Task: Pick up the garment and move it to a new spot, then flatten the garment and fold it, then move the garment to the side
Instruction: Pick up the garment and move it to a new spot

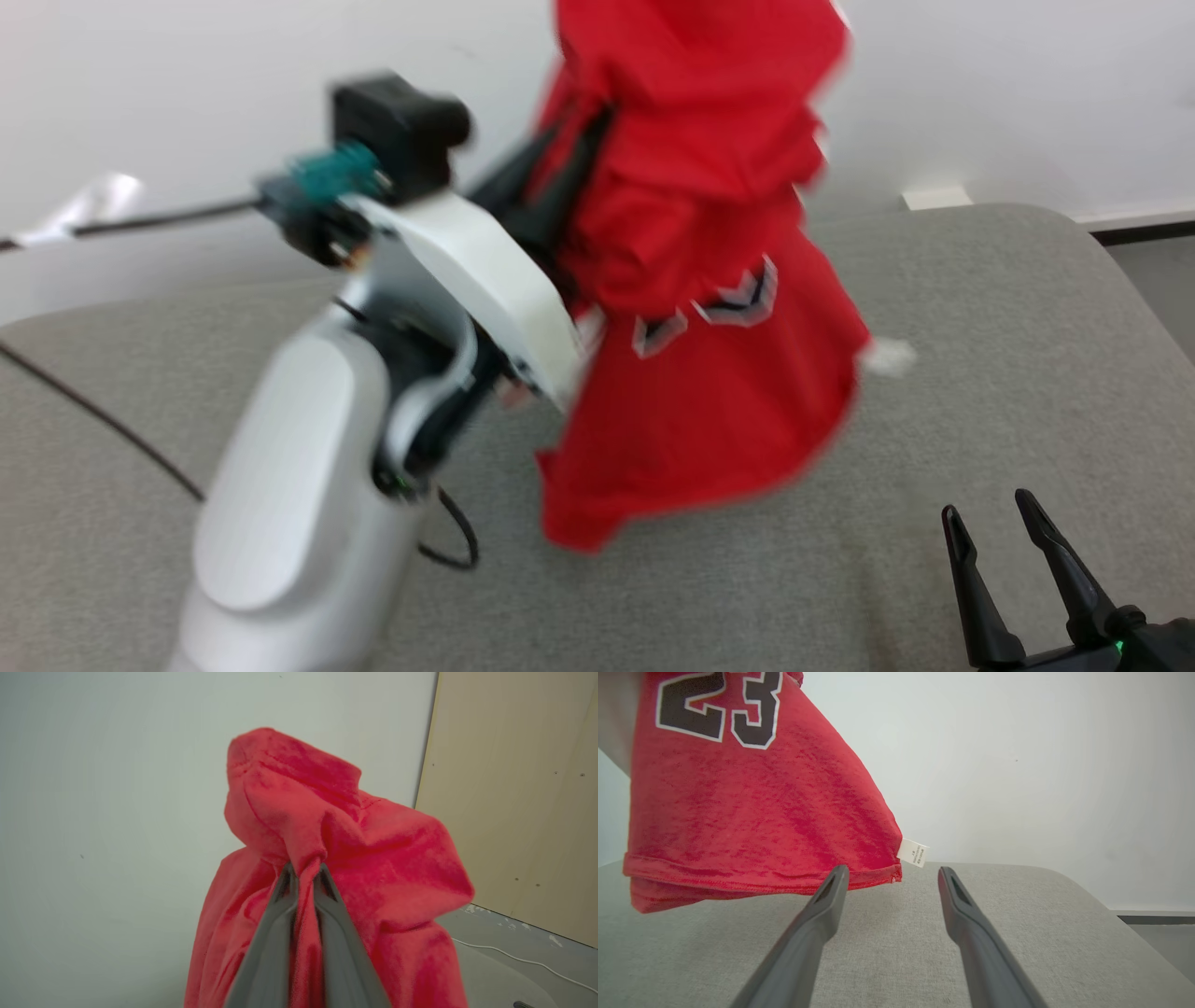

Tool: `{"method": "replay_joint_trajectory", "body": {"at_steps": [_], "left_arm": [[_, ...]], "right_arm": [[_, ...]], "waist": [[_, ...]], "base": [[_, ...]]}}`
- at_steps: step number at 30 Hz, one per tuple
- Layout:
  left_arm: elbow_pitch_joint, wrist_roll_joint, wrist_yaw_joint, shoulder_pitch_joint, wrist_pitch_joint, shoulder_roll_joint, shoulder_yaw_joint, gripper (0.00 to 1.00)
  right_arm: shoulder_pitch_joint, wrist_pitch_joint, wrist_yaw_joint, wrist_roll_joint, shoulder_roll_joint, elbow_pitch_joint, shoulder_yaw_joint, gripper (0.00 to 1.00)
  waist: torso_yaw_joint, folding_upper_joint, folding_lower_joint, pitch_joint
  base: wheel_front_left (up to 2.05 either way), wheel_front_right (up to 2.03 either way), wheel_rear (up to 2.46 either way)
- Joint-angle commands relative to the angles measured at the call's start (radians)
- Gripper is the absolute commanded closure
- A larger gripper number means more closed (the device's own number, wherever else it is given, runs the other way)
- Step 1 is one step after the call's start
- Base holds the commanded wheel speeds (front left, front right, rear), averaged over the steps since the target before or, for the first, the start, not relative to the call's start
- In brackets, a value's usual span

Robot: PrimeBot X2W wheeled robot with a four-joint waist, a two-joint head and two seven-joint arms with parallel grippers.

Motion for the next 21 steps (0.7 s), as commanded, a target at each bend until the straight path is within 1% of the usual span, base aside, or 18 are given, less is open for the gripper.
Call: {"method": "replay_joint_trajectory", "body": {"at_steps": [1,4,8,11,15,18,20,21], "left_arm": [[-0.018,-0.015,0.006,0.038,0.008,-0.005,-0.015,1.00],[-0.023,-0.020,0.007,0.117,0.013,-0.020,-0.076,1.00],[0.049,0.027,0.030,0.221,-0.031,-0.030,-0.149,1.00],[0.159,0.075,0.049,0.298,-0.095,-0.034,-0.205,1.00],[0.329,0.099,0.071,0.353,-0.190,-0.042,-0.253,1.00],[0.435,0.088,0.076,0.361,-0.256,-0.049,-0.284,1.00],[0.484,0.081,0.065,0.350,-0.310,-0.051,-0.310,1.00],[0.508,0.069,0.058,0.348,-0.328,-0.052,-0.320,0.78]], "right_arm": [[0.008,0.001,-0.002,0.002,0.005,-0.002,-0.005,0.00],[0.010,0.001,-0.002,0.006,0.010,-0.001,-0.011,0.00],[0.002,0.001,-0.002,0.006,0.011,0.003,-0.015,0.00],[-0.007,0.001,-0.002,0.007,0.010,0.006,-0.022,0.00],[-0.013,0.001,-0.002,0.005,0.008,0.008,-0.029,0.00],[-0.016,0.001,-0.002,0.004,0.001,0.011,-0.032,0.00],[-0.016,0.001,-0.002,0.004,0.000,0.014,-0.029,0.00],[-0.017,0.001,-0.002,0.004,-0.001,0.016,-0.027,0.00]], "waist": [[-0.027,-0.0001,0.0002,0.012],[-0.045,-0.0001,0.0002,0.026],[-0.062,-0.0001,0.0002,0.041],[-0.067,-0.0001,0.0002,0.047],[-0.063,-0.0001,0.0002,0.055],[-0.050,-0.0001,0.0002,0.059],[-0.043,-0.0001,0.0002,0.058],[-0.040,-0.0001,0.0002,0.057]], "base": [[0.00,0.00,0.00],[0.00,0.00,0.00],[0.00,0.00,0.00],[0.00,0.00,0.00],[0.00,0.00,0.00],[0.00,0.00,0.00],[0.00,0.00,0.00],[0.00,0.00,0.00]]}}
